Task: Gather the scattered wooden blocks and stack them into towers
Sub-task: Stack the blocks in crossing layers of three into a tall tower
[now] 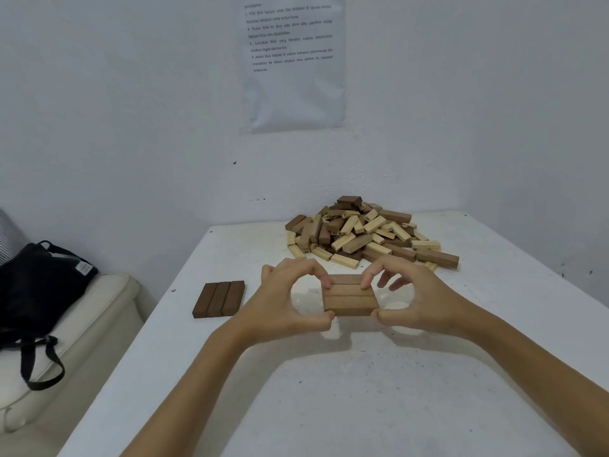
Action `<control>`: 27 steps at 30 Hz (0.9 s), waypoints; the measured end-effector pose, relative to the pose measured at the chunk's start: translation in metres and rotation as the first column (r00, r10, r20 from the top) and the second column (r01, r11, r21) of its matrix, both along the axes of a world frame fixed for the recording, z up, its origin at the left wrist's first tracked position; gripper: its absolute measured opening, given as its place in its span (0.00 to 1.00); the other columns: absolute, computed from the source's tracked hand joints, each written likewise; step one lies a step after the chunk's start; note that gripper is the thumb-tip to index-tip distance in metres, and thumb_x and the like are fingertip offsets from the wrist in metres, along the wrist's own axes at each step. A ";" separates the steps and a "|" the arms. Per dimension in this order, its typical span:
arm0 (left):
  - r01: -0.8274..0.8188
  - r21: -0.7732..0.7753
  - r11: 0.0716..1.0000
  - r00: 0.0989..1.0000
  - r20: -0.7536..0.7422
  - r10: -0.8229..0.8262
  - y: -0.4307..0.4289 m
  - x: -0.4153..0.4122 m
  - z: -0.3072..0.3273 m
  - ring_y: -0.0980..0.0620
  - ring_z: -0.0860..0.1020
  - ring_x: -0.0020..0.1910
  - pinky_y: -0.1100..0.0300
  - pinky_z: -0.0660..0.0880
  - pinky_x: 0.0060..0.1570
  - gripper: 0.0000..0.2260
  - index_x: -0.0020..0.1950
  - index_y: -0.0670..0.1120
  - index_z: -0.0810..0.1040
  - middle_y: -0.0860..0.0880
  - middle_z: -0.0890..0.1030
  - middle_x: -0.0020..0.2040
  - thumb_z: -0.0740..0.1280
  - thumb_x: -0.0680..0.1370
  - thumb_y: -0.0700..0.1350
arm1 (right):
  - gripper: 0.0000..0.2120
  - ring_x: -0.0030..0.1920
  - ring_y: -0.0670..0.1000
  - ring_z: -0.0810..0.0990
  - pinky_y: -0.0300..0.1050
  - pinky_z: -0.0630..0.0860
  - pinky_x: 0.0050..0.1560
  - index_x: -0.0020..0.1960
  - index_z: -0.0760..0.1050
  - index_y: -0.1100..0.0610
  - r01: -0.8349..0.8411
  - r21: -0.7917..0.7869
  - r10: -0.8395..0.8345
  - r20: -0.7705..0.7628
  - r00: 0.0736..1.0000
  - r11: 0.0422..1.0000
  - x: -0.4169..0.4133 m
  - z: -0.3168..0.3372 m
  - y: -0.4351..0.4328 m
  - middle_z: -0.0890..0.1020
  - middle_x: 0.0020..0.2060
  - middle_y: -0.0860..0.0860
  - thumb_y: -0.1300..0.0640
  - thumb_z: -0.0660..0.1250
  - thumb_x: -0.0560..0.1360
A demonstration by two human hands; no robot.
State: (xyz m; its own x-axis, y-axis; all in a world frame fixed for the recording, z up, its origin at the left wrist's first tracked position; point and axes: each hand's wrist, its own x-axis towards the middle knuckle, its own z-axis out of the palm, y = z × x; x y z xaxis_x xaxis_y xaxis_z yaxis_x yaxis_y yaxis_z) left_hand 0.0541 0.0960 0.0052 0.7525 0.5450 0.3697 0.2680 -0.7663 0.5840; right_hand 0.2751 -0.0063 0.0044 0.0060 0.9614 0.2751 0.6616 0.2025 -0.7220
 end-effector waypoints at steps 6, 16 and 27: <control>-0.060 -0.011 0.998 0.998 0.008 0.060 0.023 -0.040 0.022 0.59 0.70 0.60 0.63 0.63 0.57 0.16 0.50 0.58 0.75 0.62 0.77 0.56 0.72 0.65 0.55 | 0.16 0.51 0.39 0.76 0.40 0.73 0.54 0.46 0.77 0.40 0.004 0.059 -0.001 -0.049 0.999 0.998 -0.036 0.016 0.023 0.78 0.52 0.36 0.47 0.75 0.60; -0.201 -0.186 0.962 0.963 0.142 0.229 0.066 -0.117 0.013 0.60 0.73 0.63 0.57 0.67 0.54 0.20 0.54 0.60 0.74 0.59 0.79 0.60 0.71 0.64 0.52 | 0.18 0.54 0.45 0.73 0.36 0.68 0.48 0.51 0.78 0.46 -0.017 0.074 0.032 -0.207 0.978 0.997 -0.117 0.005 0.094 0.77 0.52 0.38 0.54 0.78 0.62; -0.250 -0.350 0.903 0.950 0.090 0.298 0.086 -0.142 -0.023 0.61 0.72 0.65 0.57 0.66 0.58 0.29 0.66 0.54 0.70 0.59 0.79 0.61 0.73 0.66 0.48 | 0.25 0.56 0.46 0.70 0.30 0.64 0.46 0.59 0.72 0.42 0.022 -0.021 -0.027 -0.289 0.957 1.000 -0.151 -0.037 0.125 0.75 0.53 0.36 0.59 0.74 0.66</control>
State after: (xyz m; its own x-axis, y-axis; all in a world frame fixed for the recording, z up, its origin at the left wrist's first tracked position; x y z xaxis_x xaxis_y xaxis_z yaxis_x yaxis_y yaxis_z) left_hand -0.0881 0.1824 -0.0178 0.5105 0.8307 0.2220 0.3379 -0.4312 0.8366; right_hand 0.1239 0.1185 -0.0329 0.1064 0.9646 0.2411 0.4283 0.1744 -0.8867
